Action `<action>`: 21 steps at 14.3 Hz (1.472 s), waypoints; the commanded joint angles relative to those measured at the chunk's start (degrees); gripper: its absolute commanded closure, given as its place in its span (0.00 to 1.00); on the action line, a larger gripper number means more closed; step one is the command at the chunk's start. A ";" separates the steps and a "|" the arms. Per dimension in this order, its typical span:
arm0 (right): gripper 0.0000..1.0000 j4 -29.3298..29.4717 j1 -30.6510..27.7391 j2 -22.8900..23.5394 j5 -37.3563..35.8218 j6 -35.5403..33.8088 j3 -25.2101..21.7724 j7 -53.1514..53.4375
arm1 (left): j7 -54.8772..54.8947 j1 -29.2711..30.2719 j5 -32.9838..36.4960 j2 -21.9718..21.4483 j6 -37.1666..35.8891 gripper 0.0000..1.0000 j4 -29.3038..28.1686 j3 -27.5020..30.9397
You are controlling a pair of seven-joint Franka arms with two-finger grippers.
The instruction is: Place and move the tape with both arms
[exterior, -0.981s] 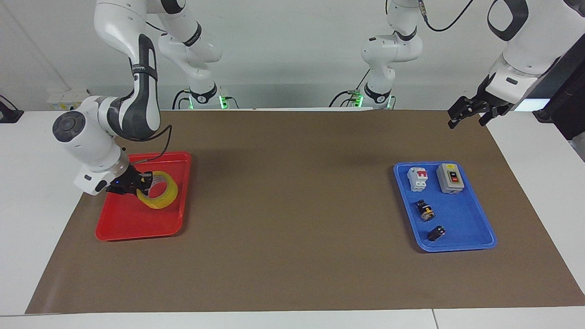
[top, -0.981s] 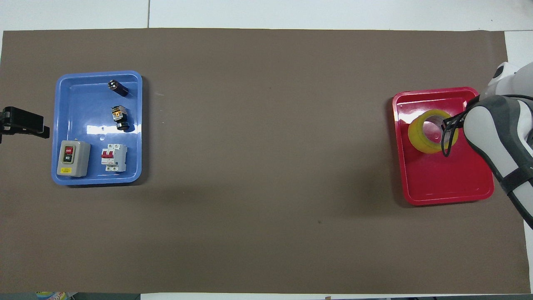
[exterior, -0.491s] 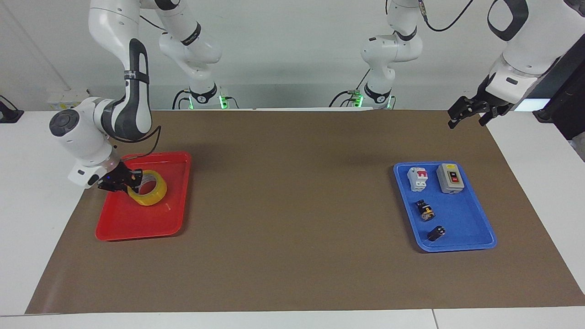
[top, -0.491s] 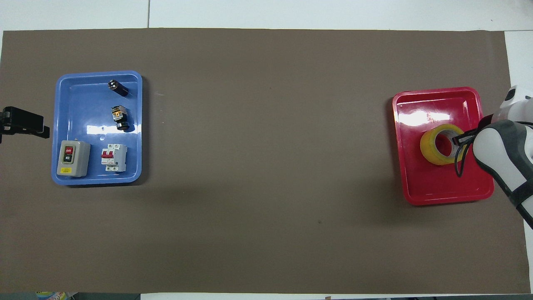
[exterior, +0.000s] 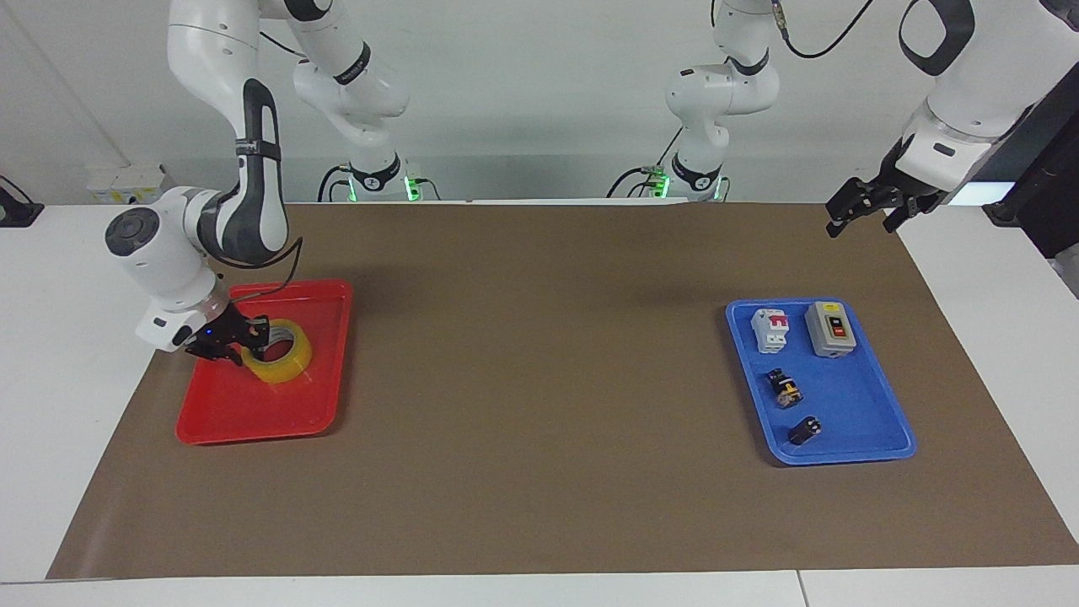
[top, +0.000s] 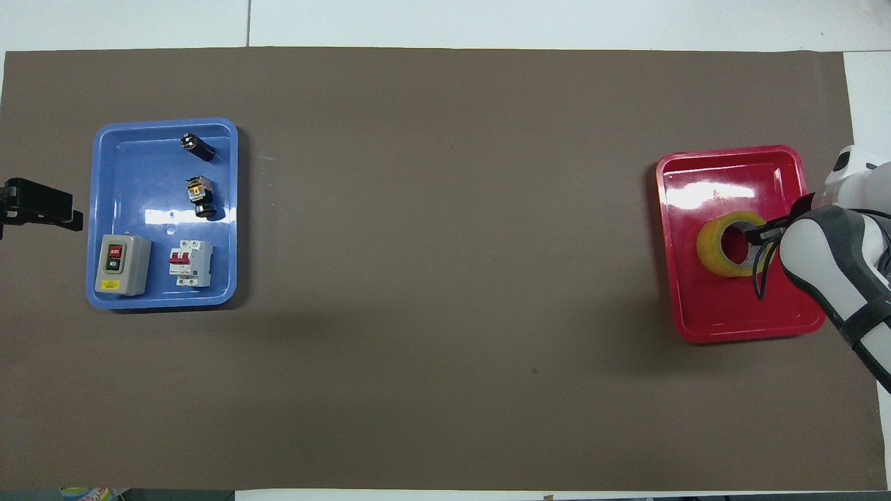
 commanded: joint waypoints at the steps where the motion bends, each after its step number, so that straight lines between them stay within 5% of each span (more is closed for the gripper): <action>1: 0.00 5.75 1.36 -1.98 0.45 -8.62 0.72 1.67 | 0.89 0.05 -0.98 -1.44 0.05 0.00 -1.43 0.12; 10: 0.00 30.46 7.79 -6.81 0.45 -40.90 0.72 19.27 | 0.89 0.05 -0.98 -1.44 0.05 0.00 -1.43 0.12; 13: 0.00 31.36 7.70 -9.89 0.80 -42.75 0.72 19.36 | 0.89 -0.04 -0.98 -1.53 0.05 0.00 -1.43 0.12; 18: 0.00 24.51 7.79 -17.44 0.27 -48.83 0.64 19.53 | 0.89 0.05 -0.98 -1.44 0.05 0.00 -1.43 0.12; 21: 0.00 26.60 7.79 -15.97 -0.69 -47.51 0.64 18.92 | 0.89 0.05 -0.98 -1.44 0.05 0.00 -1.43 0.04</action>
